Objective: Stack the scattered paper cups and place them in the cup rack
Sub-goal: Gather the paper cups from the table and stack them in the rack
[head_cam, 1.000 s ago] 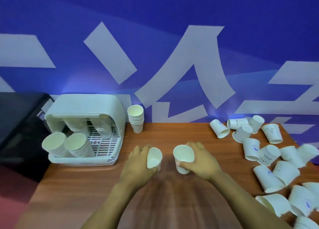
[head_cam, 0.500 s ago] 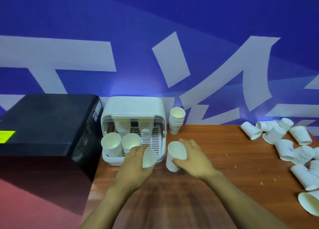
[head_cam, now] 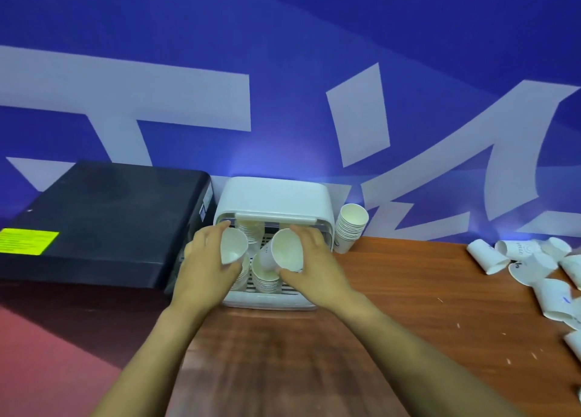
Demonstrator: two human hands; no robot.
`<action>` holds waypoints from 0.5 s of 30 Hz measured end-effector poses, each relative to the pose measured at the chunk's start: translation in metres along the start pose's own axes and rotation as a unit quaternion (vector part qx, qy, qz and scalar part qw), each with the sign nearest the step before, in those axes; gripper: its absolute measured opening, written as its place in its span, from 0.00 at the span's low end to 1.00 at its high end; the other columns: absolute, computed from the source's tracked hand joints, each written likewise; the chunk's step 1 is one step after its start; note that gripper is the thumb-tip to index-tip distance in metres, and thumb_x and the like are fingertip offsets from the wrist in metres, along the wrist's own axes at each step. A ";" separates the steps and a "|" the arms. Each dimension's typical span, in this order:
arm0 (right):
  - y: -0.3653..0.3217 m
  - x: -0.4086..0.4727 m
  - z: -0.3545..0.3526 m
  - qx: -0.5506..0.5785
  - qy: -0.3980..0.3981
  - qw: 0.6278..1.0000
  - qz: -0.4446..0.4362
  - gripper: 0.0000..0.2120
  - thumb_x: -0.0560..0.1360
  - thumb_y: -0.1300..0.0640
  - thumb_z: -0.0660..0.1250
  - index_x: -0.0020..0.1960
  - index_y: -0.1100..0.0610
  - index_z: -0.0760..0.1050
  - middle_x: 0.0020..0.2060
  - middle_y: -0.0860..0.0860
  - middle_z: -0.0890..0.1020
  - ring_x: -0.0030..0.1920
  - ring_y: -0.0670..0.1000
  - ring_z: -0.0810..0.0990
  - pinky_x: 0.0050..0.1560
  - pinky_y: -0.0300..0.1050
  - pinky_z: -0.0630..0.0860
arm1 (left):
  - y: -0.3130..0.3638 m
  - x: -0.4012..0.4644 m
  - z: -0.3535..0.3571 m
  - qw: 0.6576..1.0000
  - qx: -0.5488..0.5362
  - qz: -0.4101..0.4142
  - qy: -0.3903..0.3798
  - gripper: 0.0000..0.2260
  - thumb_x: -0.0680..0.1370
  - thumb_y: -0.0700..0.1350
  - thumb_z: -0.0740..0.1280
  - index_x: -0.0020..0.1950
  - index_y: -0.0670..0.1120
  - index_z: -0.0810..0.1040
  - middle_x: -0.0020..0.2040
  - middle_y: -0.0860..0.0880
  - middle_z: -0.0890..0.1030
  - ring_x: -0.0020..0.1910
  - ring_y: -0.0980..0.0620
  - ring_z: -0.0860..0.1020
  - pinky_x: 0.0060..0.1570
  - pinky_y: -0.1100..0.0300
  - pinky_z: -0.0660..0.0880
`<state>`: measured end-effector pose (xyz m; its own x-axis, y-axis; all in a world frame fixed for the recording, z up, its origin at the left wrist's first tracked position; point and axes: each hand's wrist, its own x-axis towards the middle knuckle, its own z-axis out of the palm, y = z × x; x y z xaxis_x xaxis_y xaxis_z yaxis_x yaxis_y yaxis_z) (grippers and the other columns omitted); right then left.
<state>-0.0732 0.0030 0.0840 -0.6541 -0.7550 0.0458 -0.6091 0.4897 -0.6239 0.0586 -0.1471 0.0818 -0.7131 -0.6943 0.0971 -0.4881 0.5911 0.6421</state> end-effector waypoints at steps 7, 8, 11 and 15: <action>0.001 0.014 0.021 -0.034 -0.026 0.999 0.014 0.38 0.70 0.47 0.71 0.74 0.49 0.56 0.70 0.46 0.61 0.69 0.49 0.65 0.63 0.47 0.68 | -0.016 0.014 0.017 1.000 -0.023 -0.005 -0.013 0.28 0.73 0.45 0.69 0.71 0.53 0.65 0.70 0.52 0.65 0.65 0.45 0.66 0.62 0.52 0.66; 0.003 0.015 0.023 -0.037 -0.031 0.999 0.018 0.38 0.70 0.47 0.71 0.74 0.49 0.56 0.70 0.46 0.61 0.69 0.50 0.65 0.63 0.47 0.68 | -0.017 0.016 0.020 1.000 -0.028 -0.002 -0.014 0.27 0.73 0.44 0.68 0.70 0.54 0.65 0.70 0.52 0.64 0.64 0.45 0.66 0.61 0.53 0.66; 0.008 0.018 0.027 -0.047 -0.050 0.997 0.027 0.40 0.70 0.45 0.71 0.75 0.49 0.55 0.71 0.46 0.61 0.70 0.49 0.63 0.65 0.46 0.66 | -0.019 0.022 0.026 0.999 -0.030 0.005 -0.020 0.28 0.73 0.44 0.68 0.71 0.55 0.63 0.71 0.54 0.63 0.65 0.47 0.66 0.60 0.54 0.67; 0.018 0.019 0.034 -0.059 -0.093 0.993 0.045 0.39 0.68 0.42 0.71 0.73 0.48 0.58 0.70 0.48 0.64 0.69 0.52 0.64 0.66 0.47 0.66 | -0.025 0.024 0.035 0.999 -0.039 0.003 -0.022 0.29 0.73 0.45 0.68 0.72 0.55 0.62 0.70 0.54 0.64 0.65 0.48 0.67 0.62 0.50 0.70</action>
<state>-0.0812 -0.0178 0.0472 -0.6208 -0.7678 -0.1586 -0.6072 0.5988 -0.5223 0.0363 -0.1638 0.0415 -0.7382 -0.6711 0.0680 -0.4445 0.5598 0.6993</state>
